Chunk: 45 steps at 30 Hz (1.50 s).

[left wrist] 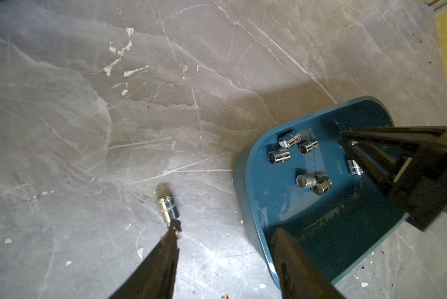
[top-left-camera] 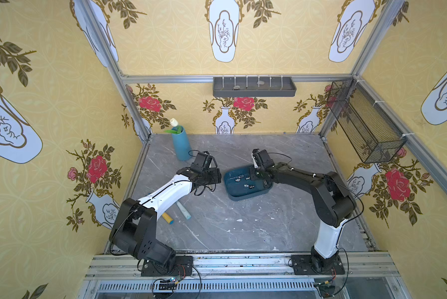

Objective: Take out the socket from the storage box
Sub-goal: Pick up the socket head from the storage box, then place the socket head at the center of the board.

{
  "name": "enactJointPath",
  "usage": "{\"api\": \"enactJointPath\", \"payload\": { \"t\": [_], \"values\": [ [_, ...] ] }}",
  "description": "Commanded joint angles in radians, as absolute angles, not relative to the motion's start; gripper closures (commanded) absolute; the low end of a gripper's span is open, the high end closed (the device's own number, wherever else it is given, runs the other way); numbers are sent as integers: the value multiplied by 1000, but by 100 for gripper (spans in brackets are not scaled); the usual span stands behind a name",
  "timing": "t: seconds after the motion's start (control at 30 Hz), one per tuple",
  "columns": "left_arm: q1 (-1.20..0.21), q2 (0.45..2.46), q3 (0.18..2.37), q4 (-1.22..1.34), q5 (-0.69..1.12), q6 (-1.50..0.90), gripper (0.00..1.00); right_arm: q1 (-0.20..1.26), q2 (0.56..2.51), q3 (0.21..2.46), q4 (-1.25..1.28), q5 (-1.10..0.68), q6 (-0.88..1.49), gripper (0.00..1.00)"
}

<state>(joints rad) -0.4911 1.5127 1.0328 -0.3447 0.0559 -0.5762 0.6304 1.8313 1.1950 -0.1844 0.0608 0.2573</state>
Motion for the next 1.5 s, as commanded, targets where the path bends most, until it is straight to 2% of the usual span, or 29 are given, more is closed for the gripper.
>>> {"api": "enactJointPath", "payload": {
  "t": [0.0,0.23,0.57,0.9,1.17,1.47],
  "values": [
    [-491,1498,1029,-339,56,-568,36,633,1758,1173,-227,80,258,72],
    [-493,1459,1041,-363,38,-556,35,600,1593,1139,-331,115,271,72],
    [-517,1429,1061,-391,21,-554,34,392,1454,1027,-415,85,302,72],
    [-543,1431,1070,-402,10,-565,34,245,1632,1033,-332,2,267,72],
    [-555,1436,1081,-413,6,-565,34,227,1813,1112,-314,-15,249,72],
    [-557,1452,1092,-413,11,-566,34,224,1877,1126,-300,-15,233,70]
  ]
}}
